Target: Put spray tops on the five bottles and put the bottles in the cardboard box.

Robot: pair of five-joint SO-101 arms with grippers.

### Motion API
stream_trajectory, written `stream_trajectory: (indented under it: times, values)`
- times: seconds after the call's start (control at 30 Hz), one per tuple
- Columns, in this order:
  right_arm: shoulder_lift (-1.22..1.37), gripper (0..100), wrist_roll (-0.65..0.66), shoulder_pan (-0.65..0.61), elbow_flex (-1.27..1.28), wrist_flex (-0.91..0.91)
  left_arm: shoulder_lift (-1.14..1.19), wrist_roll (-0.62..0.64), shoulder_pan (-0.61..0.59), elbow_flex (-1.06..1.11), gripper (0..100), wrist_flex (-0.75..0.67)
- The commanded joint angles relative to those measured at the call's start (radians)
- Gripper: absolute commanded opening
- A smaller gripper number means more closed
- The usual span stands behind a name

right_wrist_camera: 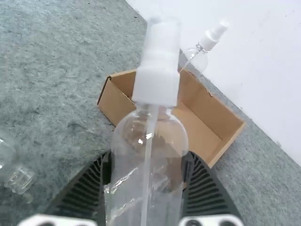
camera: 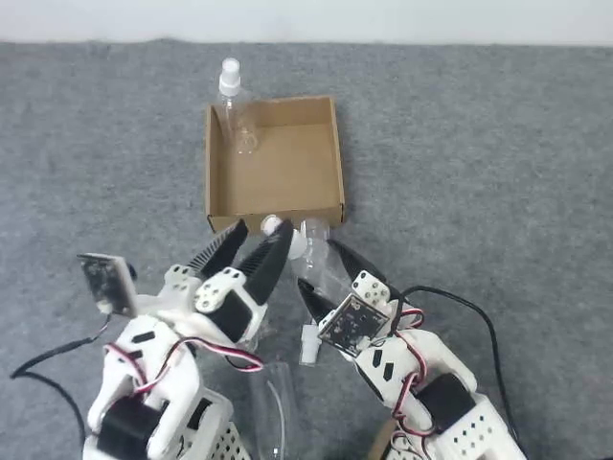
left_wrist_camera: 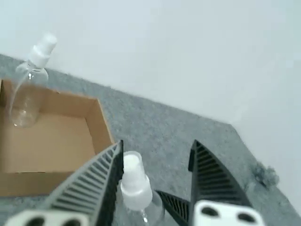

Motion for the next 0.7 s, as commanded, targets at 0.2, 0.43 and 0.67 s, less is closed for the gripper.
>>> stream_trajectory:
  times: [0.2, 0.43, 0.67]
  values:
    - [-0.013, 0.9, 0.002, -0.001, 0.021, 0.002, -0.020, 0.044, -0.023, -0.073, 21, -0.023]
    - [-0.013, 0.8, 0.002, -0.001, 0.021, 0.002, -0.020, 0.046, -0.167, -0.068, 21, -0.023]
    - [-0.013, 0.8, 0.002, -0.002, 0.021, 0.002, -0.020, 0.049, -0.207, 0.002, 21, -0.023]
